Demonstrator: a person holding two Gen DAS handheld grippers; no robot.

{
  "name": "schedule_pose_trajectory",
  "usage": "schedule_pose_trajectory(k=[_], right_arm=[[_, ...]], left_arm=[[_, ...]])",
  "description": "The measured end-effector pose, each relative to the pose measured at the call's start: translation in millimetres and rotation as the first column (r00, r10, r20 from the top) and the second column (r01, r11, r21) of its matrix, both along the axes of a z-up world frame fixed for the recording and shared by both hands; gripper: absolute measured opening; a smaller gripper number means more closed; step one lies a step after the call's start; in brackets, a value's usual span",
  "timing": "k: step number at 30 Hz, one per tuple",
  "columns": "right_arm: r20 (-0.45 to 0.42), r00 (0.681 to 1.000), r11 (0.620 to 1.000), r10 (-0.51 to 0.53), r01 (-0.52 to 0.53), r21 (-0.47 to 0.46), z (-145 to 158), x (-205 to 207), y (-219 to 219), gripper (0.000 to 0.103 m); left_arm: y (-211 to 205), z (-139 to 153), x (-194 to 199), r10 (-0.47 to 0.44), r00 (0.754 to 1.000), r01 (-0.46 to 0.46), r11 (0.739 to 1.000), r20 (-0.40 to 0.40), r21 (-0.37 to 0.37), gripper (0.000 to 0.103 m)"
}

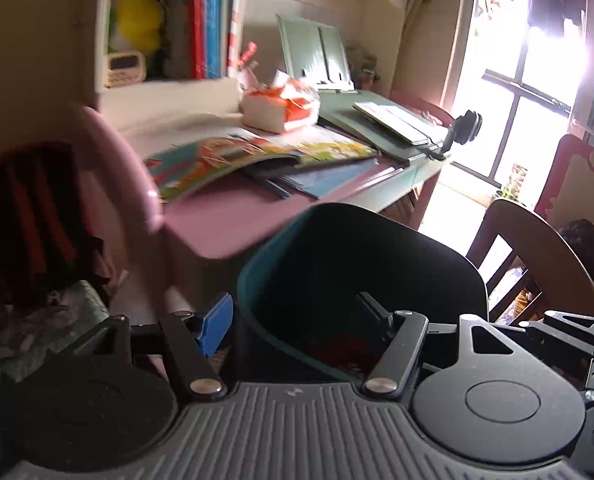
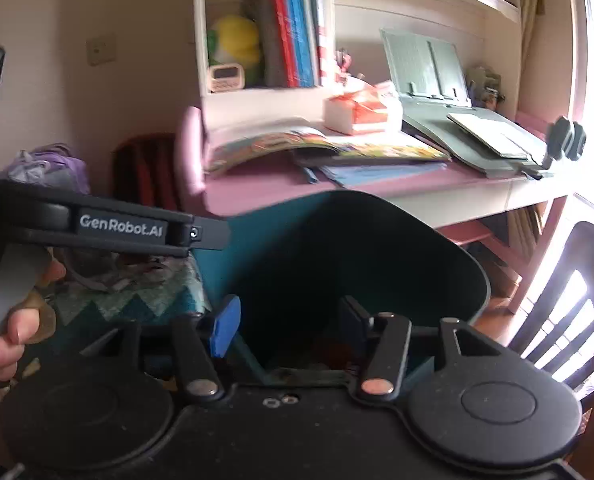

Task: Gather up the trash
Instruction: 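Swing both open tools back down toward the trash pile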

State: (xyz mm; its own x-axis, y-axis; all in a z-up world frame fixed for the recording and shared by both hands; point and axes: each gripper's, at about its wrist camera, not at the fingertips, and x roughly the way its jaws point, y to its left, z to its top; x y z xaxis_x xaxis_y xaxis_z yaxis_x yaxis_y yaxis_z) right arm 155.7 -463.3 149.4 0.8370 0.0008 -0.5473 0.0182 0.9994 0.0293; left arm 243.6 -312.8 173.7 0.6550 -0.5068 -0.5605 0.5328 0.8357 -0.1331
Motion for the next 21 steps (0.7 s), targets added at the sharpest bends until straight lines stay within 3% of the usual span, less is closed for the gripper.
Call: schedule_pose_trajectory(k=[11, 15, 21], right_arm=[[0.023, 0.988, 0.988, 0.153, -0.154, 0.034, 13.2, -12.0, 84.1, 0.057], [0.013, 0.974, 0.973, 0.225, -0.225, 0.046, 4.5, -7.5, 122.8, 0.057], [-0.019, 0.95, 0.948, 0.312, -0.309, 0.077, -17.7, 2.6, 176.6, 0.057]], left_arm=[[110.3, 7.2, -42.6, 0.099, 0.995, -0.099, 0.995, 0.029, 0.004, 0.067], [159.7, 0.9, -52.7, 0.154, 0.988, -0.154, 0.988, 0.021, 0.002, 0.075], [227.3, -17.3, -66.0, 0.245, 0.969, -0.245, 0.969, 0.022, 0.014, 0.079]])
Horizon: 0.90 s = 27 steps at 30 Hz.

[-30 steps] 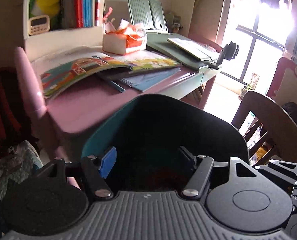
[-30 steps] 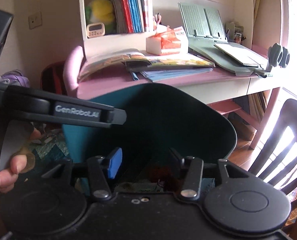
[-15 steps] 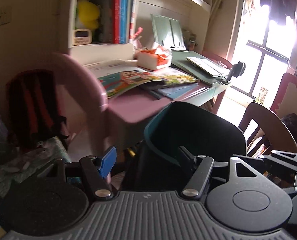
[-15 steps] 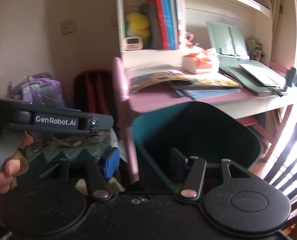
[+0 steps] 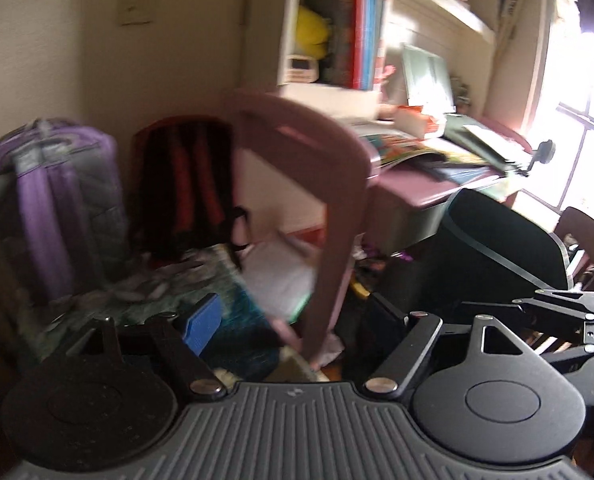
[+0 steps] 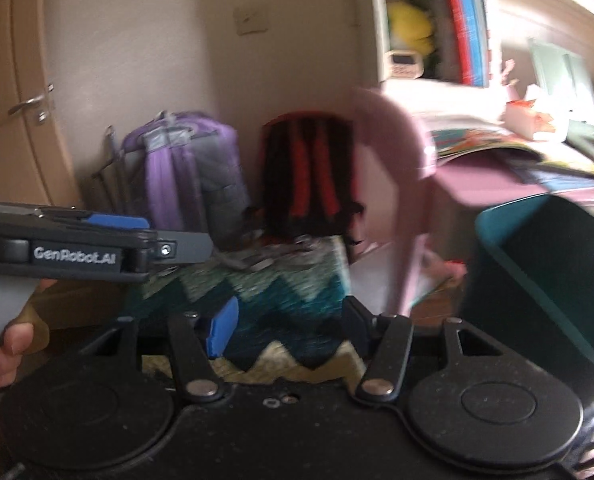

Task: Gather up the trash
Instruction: 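Swing both open tools back down toward the trash pile, then close the right tool on the white tissue while the left grips the white Christmas-print bag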

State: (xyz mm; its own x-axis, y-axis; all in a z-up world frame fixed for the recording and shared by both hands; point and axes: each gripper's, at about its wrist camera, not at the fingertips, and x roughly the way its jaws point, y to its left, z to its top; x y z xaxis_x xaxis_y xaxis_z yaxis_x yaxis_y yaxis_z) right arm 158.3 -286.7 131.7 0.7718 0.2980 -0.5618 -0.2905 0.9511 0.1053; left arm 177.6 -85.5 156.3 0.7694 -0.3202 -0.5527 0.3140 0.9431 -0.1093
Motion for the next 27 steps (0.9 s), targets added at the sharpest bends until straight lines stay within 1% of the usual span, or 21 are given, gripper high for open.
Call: schedule_pose_trajectory(k=[4, 8, 11, 13, 15, 17, 19, 21, 22, 25, 27], right_arm=[[-0.03, 0.998, 0.999, 0.049, -0.049, 0.008, -18.9, 9.1, 32.9, 0.057], [-0.088, 0.992, 0.995, 0.095, -0.094, 0.02, -45.0, 20.1, 65.2, 0.057], [-0.137, 0.983, 0.993, 0.119, -0.117, 0.02, -72.1, 26.1, 86.5, 0.057], [-0.177, 0.974, 0.99, 0.141, -0.139, 0.024, -92.1, 30.1, 100.1, 0.057], [-0.217, 0.963, 0.987, 0.16, -0.158, 0.024, -114.8, 34.7, 111.9, 0.057], [-0.255, 0.952, 0.985, 0.167, -0.169, 0.012, -138.9, 39.1, 123.5, 0.058], [-0.292, 0.941, 0.985, 0.168, -0.172, 0.012, -161.6, 44.9, 130.6, 0.058], [-0.334, 0.929, 0.986, 0.158, -0.165, 0.01, -189.3, 54.3, 137.7, 0.058], [-0.358, 0.921, 0.987, 0.15, -0.16, 0.003, -204.7, 58.7, 141.0, 0.058], [-0.409, 0.902, 0.987, 0.138, -0.158, -0.016, -245.4, 66.8, 148.8, 0.058], [-0.451, 0.884, 0.988, 0.124, -0.153, -0.027, -275.8, 73.9, 152.8, 0.058]], left_arm=[[40.1, -19.1, -5.8, 0.053, 0.998, -0.053, 0.999, -0.016, -0.004, 0.08], [76.4, -44.8, -4.7, 0.114, 0.992, -0.114, 0.993, -0.055, -0.007, 0.082], [104.6, -70.4, -3.5, 0.16, 0.983, -0.162, 0.987, -0.092, -0.013, 0.089], [122.0, -91.1, -0.9, 0.185, 0.976, -0.188, 0.982, -0.115, -0.021, 0.099], [138.2, -112.3, 0.8, 0.214, 0.969, -0.218, 0.975, -0.124, -0.027, 0.1], [152.7, -135.8, 3.8, 0.243, 0.961, -0.247, 0.969, -0.135, -0.018, 0.1], [164.2, -160.7, 8.9, 0.269, 0.951, -0.272, 0.962, -0.156, 0.001, 0.1], [173.8, -188.7, 14.5, 0.3, 0.935, -0.301, 0.953, -0.189, 0.024, 0.1], [177.5, -201.6, 16.4, 0.274, 0.932, -0.27, 0.962, -0.238, 0.047, 0.1], [188.7, -247.1, 22.8, 0.308, 0.898, -0.307, 0.95, -0.314, 0.053, 0.1], [193.7, -276.2, 27.4, 0.334, 0.873, -0.333, 0.941, -0.354, 0.067, 0.1]])
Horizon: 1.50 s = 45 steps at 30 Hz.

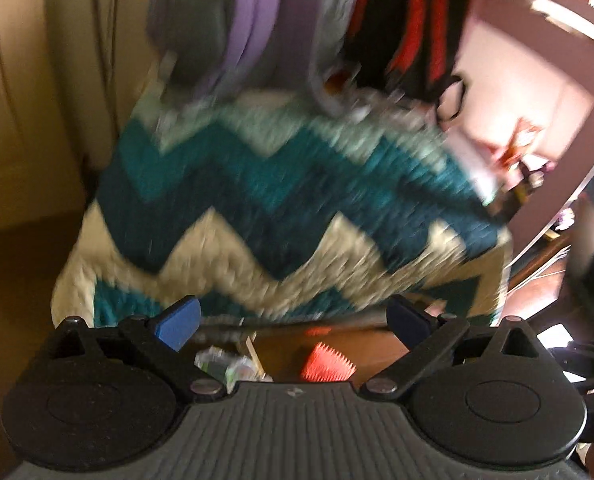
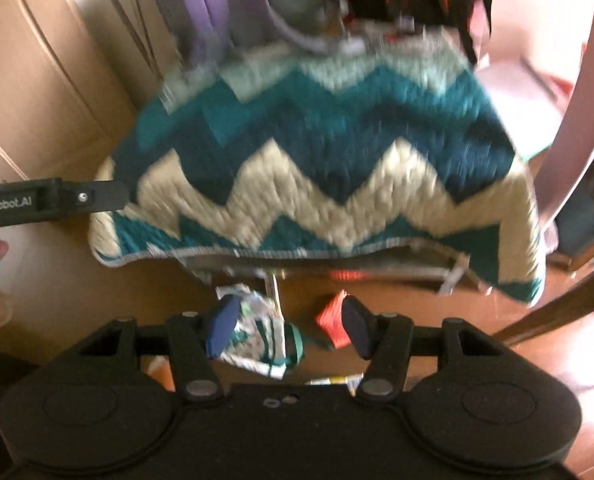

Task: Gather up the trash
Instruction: 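Close the right tool on the white tissue while the left grips the white Christmas-print bag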

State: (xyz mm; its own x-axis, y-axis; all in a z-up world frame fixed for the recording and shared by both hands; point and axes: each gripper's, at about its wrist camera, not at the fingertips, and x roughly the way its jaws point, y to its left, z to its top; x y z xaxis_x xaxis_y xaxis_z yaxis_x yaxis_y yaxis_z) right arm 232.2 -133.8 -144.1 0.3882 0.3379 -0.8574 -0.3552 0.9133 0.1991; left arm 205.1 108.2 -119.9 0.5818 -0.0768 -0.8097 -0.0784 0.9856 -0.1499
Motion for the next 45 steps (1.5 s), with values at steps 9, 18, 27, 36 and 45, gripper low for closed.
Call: schedule_pose_trajectory(k=[9, 18, 27, 36, 45], right_arm=[[-0.267, 0.961, 0.996, -0.072, 0.052, -0.078, -137.9, 21.0, 9.4, 0.057], [-0.515, 0.833, 0.979, -0.203, 0.157, -0.132, -255.6, 33.7, 6.6, 0.057], [-0.66, 0.694, 0.958, -0.287, 0.211, -0.195, -348.2, 32.8, 20.5, 0.057], [-0.727, 0.623, 0.957, -0.288, 0.215, -0.195, -396.5, 31.5, 21.3, 0.056], [-0.756, 0.581, 0.951, -0.302, 0.24, -0.195, -415.0, 31.4, 13.0, 0.032]], left_arm=[[15.3, -143.3, 19.3, 0.191, 0.938, -0.205, 0.979, -0.289, -0.018, 0.1], [21.4, -258.6, 38.0, 0.273, 0.828, -0.295, 0.955, -0.49, 0.033, 0.1], [37.1, -349.3, 41.9, 0.333, 0.707, -0.42, 0.908, -0.624, 0.009, 0.1], [46.9, -416.8, 41.3, 0.366, 0.607, -0.495, 0.868, -0.706, 0.024, 0.099], [53.7, -447.9, 32.5, 0.343, 0.559, -0.536, 0.844, -0.755, -0.014, 0.062]])
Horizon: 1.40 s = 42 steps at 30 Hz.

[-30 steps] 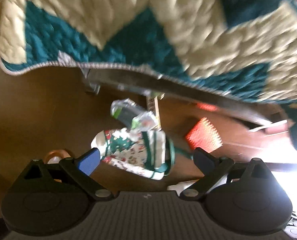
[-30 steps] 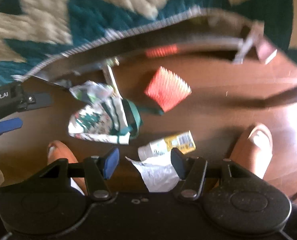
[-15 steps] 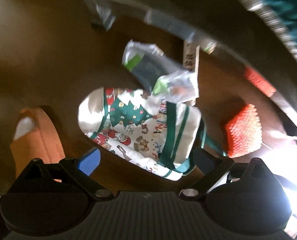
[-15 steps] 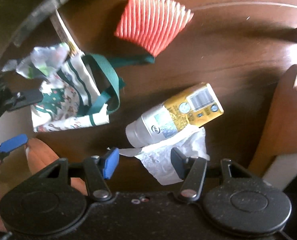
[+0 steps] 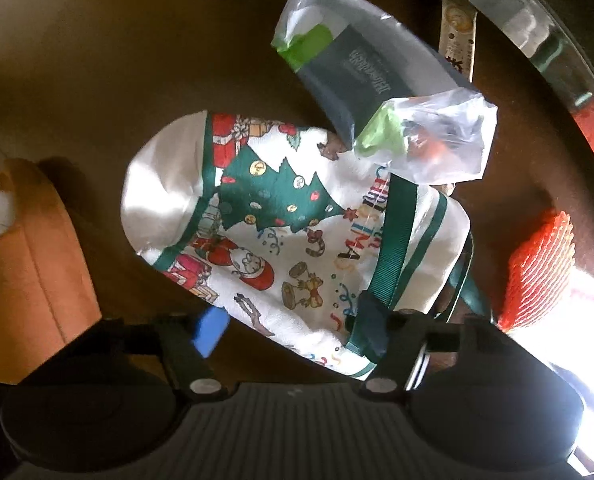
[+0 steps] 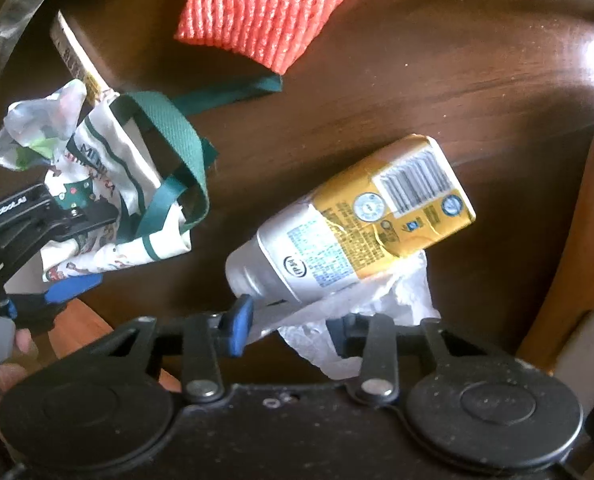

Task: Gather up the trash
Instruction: 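Close the right tool on the white tissue while the left grips the white Christmas-print bag, then lift the tissue and Christmas bag and carry them up to the teal bin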

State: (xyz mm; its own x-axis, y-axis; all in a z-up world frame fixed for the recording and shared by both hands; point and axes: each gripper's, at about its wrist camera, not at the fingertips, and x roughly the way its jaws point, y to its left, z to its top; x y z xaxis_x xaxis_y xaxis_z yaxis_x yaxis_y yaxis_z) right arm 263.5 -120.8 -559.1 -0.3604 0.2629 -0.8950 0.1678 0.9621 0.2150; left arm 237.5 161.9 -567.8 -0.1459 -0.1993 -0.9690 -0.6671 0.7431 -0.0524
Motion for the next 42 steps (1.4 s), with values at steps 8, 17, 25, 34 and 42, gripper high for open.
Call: schedule_pose_trajectory(k=[8, 17, 25, 34, 42], right_arm=[[-0.018, 0.999, 0.999, 0.037, -0.037, 0.008, 2.8, -3.9, 1.3, 0.0], [0.036, 0.994, 0.995, 0.102, -0.102, -0.01, 37.0, -7.0, 10.0, 0.0], [0.156, 0.971, 0.984, 0.179, -0.179, -0.016, 110.6, -7.5, 10.2, 0.0], [0.369, 0.917, 0.984, 0.153, -0.176, 0.032, 220.8, -26.8, -10.8, 0.0], [0.609, 0.787, 0.981, 0.098, -0.178, 0.072, 337.8, -50.4, -51.6, 0.0]], left_arm=[[4.1, -2.6, -6.9, 0.02, 1.0, -0.019, 0.999, 0.017, -0.029, 0.019], [0.0, 22.4, -9.0, -0.001, 1.0, 0.001, 1.0, 0.018, 0.025, 0.007], [-30.5, 99.6, 2.4, -0.223, 0.972, 0.212, 0.969, 0.075, 0.13, 0.004], [-65.6, 218.4, -5.9, -0.429, 0.872, 0.363, 0.89, 0.235, 0.276, 0.004], [-100.3, 333.8, -32.4, -0.545, 0.72, 0.389, 0.83, 0.431, 0.399, 0.004]])
